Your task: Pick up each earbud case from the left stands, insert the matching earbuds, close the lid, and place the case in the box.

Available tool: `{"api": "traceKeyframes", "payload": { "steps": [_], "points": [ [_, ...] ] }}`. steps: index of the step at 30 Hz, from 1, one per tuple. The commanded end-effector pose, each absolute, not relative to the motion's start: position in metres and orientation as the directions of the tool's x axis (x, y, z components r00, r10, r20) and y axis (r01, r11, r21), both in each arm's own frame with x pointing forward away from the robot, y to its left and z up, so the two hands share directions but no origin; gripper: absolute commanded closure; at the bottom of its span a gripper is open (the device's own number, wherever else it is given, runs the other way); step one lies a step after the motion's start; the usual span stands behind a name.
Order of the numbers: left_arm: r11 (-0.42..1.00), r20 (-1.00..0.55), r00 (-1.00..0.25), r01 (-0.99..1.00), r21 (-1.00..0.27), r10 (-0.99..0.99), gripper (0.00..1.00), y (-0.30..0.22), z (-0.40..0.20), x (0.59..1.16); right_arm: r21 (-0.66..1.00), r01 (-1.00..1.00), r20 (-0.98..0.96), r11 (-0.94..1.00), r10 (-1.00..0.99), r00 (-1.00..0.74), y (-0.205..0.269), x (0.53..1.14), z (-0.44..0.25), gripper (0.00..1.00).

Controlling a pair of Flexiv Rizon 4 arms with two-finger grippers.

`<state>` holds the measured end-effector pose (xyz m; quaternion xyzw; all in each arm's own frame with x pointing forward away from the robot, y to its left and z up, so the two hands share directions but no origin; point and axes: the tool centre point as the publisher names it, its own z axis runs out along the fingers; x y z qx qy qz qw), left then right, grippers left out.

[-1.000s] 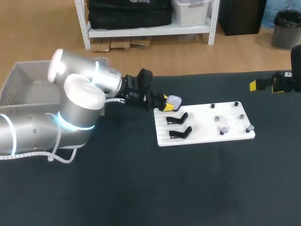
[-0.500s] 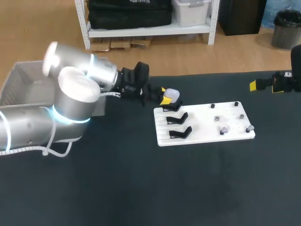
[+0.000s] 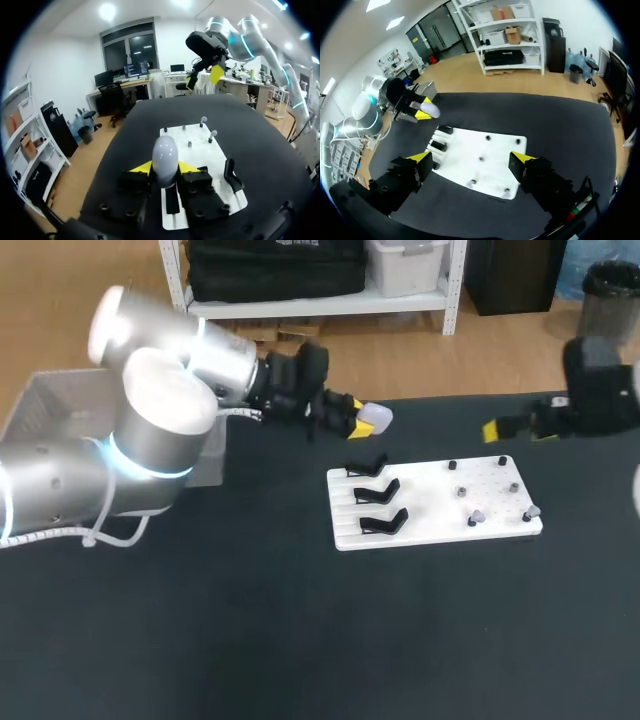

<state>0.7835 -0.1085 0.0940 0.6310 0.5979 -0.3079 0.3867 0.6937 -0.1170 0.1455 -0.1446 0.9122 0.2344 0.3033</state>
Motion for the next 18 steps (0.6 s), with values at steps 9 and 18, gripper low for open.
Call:
{"api": "traceKeyframes", "payload": {
  "steps": [9,18],
  "points": [
    [-0.009,-0.827,0.150,0.985,0.172,0.541,1.00,-0.134,0.112,0.766,0.293,-0.431,-0.571,0.853,-0.206,-0.795,-0.056,0.699,0.129,0.00],
    [-0.028,-0.814,0.189,0.978,0.208,0.550,1.00,-0.132,0.118,0.749,0.293,-0.447,-0.542,0.845,-0.238,-0.806,-0.041,0.706,0.123,0.00]
  ]
}}
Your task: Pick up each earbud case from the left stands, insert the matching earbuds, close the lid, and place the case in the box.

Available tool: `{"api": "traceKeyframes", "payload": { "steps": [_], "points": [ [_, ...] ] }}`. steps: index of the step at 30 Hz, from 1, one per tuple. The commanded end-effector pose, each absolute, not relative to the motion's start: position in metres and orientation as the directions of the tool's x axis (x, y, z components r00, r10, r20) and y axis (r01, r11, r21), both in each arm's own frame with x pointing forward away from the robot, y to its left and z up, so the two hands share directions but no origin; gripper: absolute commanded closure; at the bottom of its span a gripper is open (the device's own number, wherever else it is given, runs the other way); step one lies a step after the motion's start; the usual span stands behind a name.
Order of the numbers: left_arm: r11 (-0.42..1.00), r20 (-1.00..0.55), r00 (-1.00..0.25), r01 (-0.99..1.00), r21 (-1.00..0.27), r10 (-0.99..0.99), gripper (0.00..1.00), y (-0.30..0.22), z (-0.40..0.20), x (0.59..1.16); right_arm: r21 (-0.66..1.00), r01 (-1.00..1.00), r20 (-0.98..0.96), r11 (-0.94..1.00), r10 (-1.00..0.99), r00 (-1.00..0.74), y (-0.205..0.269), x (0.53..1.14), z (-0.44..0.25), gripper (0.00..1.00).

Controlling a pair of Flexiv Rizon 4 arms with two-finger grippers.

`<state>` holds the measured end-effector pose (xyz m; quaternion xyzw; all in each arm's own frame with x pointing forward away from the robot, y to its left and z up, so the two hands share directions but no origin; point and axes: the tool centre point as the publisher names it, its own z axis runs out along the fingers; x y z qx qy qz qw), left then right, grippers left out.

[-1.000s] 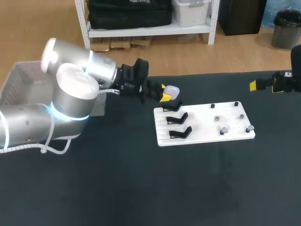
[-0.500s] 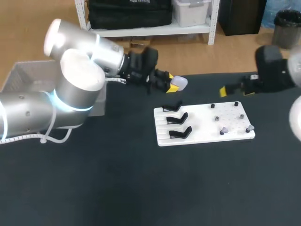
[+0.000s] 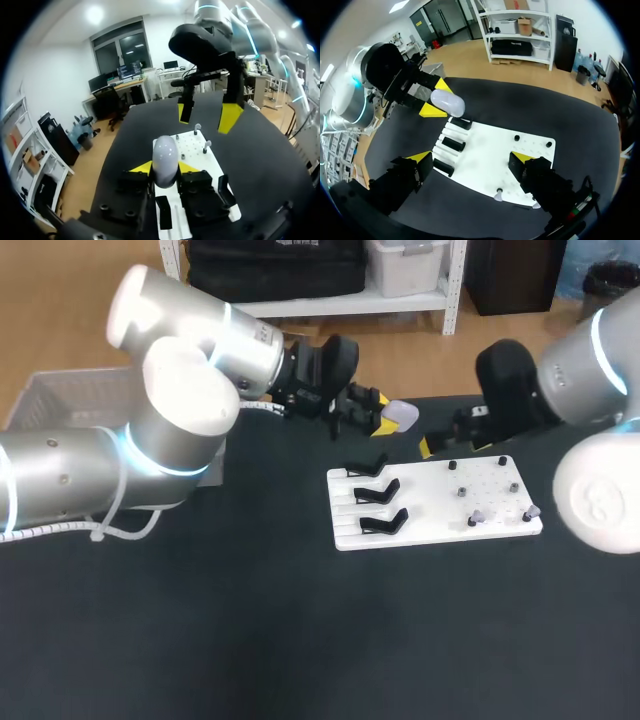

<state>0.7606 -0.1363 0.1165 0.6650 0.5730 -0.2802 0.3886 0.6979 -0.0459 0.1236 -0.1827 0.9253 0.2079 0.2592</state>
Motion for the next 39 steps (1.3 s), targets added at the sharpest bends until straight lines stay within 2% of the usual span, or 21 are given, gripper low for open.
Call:
{"api": "traceKeyframes", "payload": {
  "steps": [1,17,31,39],
  "points": [
    [-0.029,-0.813,0.188,0.978,0.207,0.551,1.00,-0.132,0.116,0.749,0.292,-0.447,-0.541,0.845,-0.240,-0.806,-0.040,0.707,0.124,0.00],
    [-0.065,-0.820,0.199,0.979,0.195,0.537,1.00,-0.137,0.112,0.739,0.300,-0.443,-0.544,0.845,-0.229,-0.807,-0.035,0.718,0.125,0.00],
    [-0.090,-0.827,0.207,0.978,0.187,0.523,1.00,-0.139,0.112,0.732,0.272,-0.412,-0.570,0.870,-0.199,-0.797,-0.052,0.726,0.138,0.00],
    [-0.033,-0.912,0.173,0.984,0.173,0.371,1.00,-0.130,0.123,0.741,0.078,-0.390,-0.585,0.918,-0.275,-0.763,-0.087,0.710,0.146,0.00]
  ]
}}
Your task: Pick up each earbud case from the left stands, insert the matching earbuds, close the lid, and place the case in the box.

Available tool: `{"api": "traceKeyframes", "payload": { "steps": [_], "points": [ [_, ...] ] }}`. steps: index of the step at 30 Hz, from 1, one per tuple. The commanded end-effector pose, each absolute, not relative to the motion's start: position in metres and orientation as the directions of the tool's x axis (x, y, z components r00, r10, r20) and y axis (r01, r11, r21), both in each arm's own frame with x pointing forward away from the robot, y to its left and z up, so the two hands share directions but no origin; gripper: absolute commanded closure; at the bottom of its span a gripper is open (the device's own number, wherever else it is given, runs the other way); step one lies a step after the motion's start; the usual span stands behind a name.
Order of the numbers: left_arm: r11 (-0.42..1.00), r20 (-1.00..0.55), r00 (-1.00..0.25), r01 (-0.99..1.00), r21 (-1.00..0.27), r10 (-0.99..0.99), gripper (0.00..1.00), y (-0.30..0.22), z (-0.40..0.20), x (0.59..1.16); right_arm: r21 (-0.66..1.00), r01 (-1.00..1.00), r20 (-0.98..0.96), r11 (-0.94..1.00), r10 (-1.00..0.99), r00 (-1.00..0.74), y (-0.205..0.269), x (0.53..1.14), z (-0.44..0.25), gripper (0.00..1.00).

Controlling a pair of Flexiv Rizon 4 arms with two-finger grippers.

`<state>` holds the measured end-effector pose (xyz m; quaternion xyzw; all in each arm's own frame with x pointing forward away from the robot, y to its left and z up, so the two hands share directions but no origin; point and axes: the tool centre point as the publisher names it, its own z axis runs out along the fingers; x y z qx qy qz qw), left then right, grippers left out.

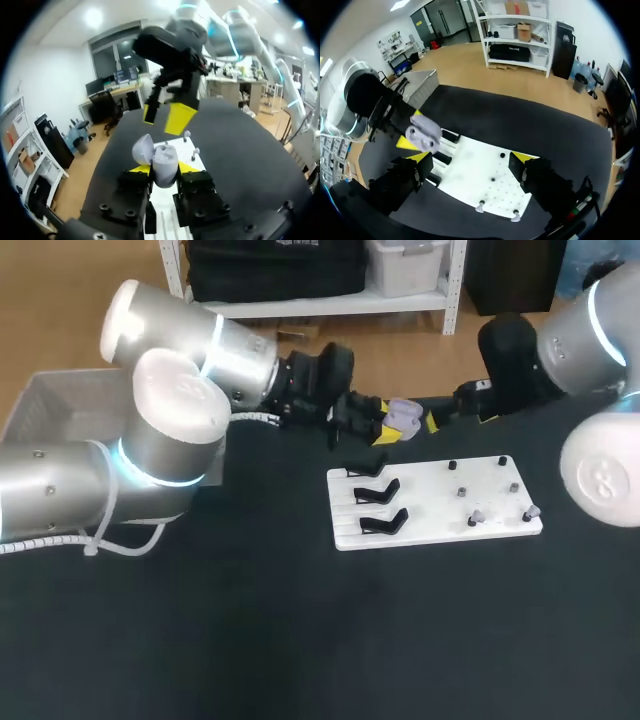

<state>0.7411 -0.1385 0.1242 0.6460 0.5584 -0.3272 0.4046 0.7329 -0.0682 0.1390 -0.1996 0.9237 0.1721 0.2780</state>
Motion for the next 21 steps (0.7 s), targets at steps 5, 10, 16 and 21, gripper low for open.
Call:
{"api": "traceKeyframes", "payload": {
  "steps": [5,10,16,21],
  "points": [
    [-0.029,-0.946,0.186,0.982,0.185,0.266,1.00,-0.130,0.140,0.743,-0.020,-0.319,-0.547,0.947,-0.278,-0.790,-0.123,0.695,0.140,0.00],
    [0.006,-0.965,0.185,0.982,0.190,0.187,1.00,-0.130,0.154,0.744,-0.086,-0.271,-0.518,0.959,-0.275,-0.810,-0.150,0.679,0.132,0.00],
    [0.075,-0.977,0.142,0.985,0.155,0.159,1.00,-0.126,0.164,0.745,-0.291,-0.229,-0.389,0.929,-0.334,-0.858,-0.171,0.668,0.124,0.00],
    [0.075,-0.977,0.142,0.985,0.155,0.159,1.00,-0.126,0.164,0.745,-0.291,-0.229,-0.389,0.929,-0.334,-0.858,-0.171,0.668,0.124,0.00]
  ]
}}
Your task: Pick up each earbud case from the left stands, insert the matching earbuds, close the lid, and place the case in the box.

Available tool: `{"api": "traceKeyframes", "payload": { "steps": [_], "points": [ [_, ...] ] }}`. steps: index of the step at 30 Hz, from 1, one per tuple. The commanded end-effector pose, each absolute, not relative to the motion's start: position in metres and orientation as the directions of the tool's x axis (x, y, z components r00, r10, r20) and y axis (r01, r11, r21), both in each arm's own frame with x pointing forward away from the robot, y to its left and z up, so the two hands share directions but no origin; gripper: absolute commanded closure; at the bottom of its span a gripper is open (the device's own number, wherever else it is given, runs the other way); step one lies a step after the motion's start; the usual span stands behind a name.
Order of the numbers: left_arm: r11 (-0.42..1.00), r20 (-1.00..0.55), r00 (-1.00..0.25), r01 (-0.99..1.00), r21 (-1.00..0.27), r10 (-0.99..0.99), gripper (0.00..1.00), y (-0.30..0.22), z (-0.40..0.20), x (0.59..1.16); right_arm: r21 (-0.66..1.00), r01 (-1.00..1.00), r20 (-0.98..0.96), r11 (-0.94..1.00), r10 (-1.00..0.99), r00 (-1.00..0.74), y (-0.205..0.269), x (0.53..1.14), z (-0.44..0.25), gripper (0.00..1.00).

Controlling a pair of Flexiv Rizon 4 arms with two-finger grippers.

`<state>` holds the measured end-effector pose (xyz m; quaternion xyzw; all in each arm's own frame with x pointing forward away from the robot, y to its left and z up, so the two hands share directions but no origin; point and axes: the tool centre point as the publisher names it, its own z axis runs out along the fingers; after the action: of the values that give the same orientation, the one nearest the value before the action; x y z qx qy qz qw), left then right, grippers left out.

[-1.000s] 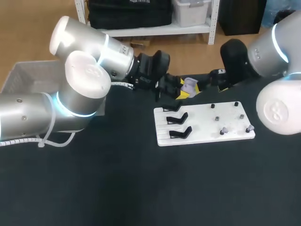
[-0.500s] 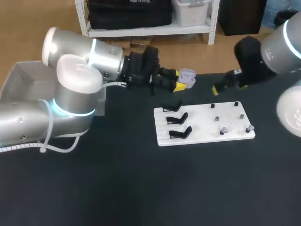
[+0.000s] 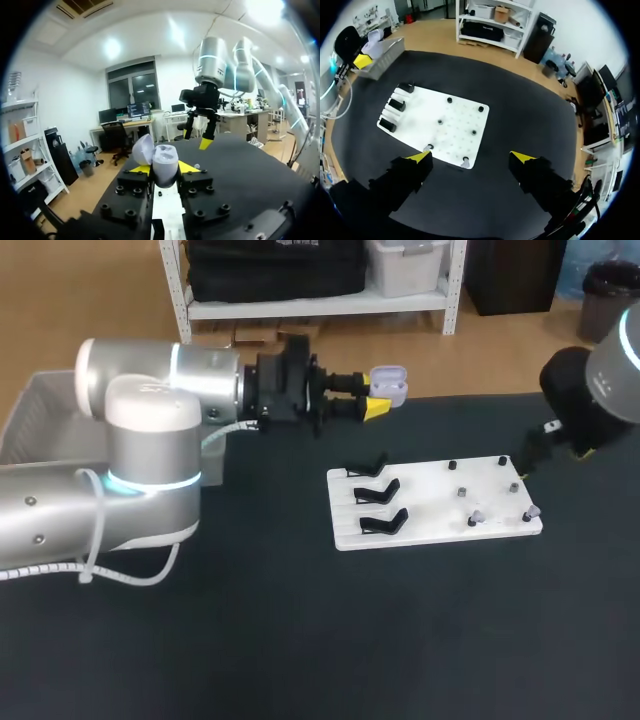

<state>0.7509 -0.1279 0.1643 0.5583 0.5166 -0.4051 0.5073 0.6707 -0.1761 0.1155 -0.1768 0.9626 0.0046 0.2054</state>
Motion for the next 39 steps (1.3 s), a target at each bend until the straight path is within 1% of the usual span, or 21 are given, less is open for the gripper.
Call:
{"api": "traceKeyframes", "payload": {
  "steps": [1,8,15,19,25,39],
  "points": [
    [0.075,-0.977,0.142,0.985,0.155,0.159,1.00,-0.126,0.164,0.745,-0.291,-0.229,-0.389,0.929,-0.334,-0.858,-0.171,0.668,0.124,0.00],
    [0.075,-0.977,0.142,0.985,0.155,0.159,1.00,-0.126,0.164,0.745,-0.291,-0.229,-0.389,0.929,-0.334,-0.858,-0.171,0.668,0.124,0.00],
    [0.061,-0.995,0.034,0.997,0.039,0.092,1.00,-0.123,0.169,0.728,-0.288,-0.228,-0.368,0.930,-0.327,-0.870,-0.170,0.664,0.115,0.00],
    [0.057,-0.997,0.011,0.998,0.016,0.082,1.00,-0.124,0.172,0.720,-0.251,-0.236,-0.349,0.939,-0.315,-0.883,-0.173,0.660,0.105,0.00],
    [0.063,-0.993,0.010,0.998,0.018,0.120,1.00,-0.126,0.176,0.713,-0.158,-0.262,-0.325,0.952,-0.301,-0.897,-0.172,0.649,0.092,0.00],
    [0.053,-0.996,0.017,0.998,0.021,0.086,1.00,-0.152,0.171,0.734,-0.109,-0.294,-0.293,0.950,-0.313,-0.903,-0.172,0.643,0.067,0.00]
  ]
}}
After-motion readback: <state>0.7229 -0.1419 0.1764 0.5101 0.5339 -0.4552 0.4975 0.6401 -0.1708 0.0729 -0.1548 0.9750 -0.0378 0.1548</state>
